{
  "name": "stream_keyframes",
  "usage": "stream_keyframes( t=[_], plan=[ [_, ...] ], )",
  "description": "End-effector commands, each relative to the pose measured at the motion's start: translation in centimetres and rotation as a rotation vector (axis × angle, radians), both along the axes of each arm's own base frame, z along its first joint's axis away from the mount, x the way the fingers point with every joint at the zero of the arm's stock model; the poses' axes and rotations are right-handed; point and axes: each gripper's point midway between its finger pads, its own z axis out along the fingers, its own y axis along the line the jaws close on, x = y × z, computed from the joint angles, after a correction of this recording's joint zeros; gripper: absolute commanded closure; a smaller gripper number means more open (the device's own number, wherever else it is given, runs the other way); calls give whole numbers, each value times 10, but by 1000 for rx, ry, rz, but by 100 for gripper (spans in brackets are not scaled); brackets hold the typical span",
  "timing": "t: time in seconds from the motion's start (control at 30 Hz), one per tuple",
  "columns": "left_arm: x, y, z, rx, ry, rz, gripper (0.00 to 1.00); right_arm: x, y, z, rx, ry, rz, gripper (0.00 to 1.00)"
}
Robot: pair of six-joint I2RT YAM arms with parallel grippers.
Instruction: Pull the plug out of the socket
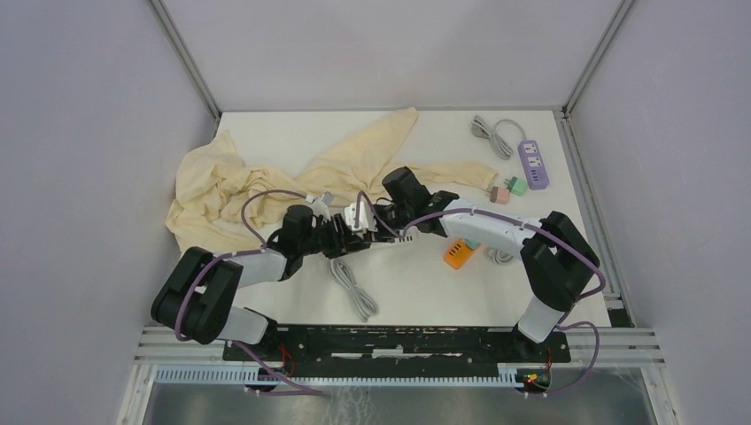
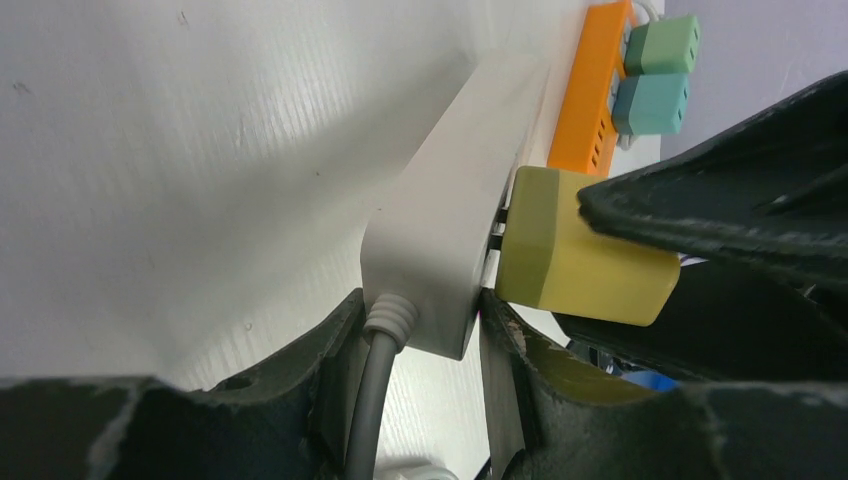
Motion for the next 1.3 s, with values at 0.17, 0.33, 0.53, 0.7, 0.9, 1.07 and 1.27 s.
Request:
stream_keyframes(
  t=[0.17,0.33,0.53,0.7,0.9,1.07,1.27],
  plan=[
    [4,13,-10,79,-3,44,97,8,-9,23,-56,-118,11,93],
    [8,21,-26,112,39,84,97,-4,-6,49,8,-30,-60,100],
    [12,23,-33,105,55,100,97,-25,17,65,26,-31,-128,100],
    [10,26,-30,110,43,98,97,18,-18,76,32,-21,-186,100],
    [10,22,-26,86,31,78,97,10,-47,58,26,54,-110,100],
    [14,12,4,-7,-60,57,97,68,-75,81,93,142,-424,100],
    [13,8,42,-88,-175,41,97,146,-178,71,240,308,-841,95]
  ],
)
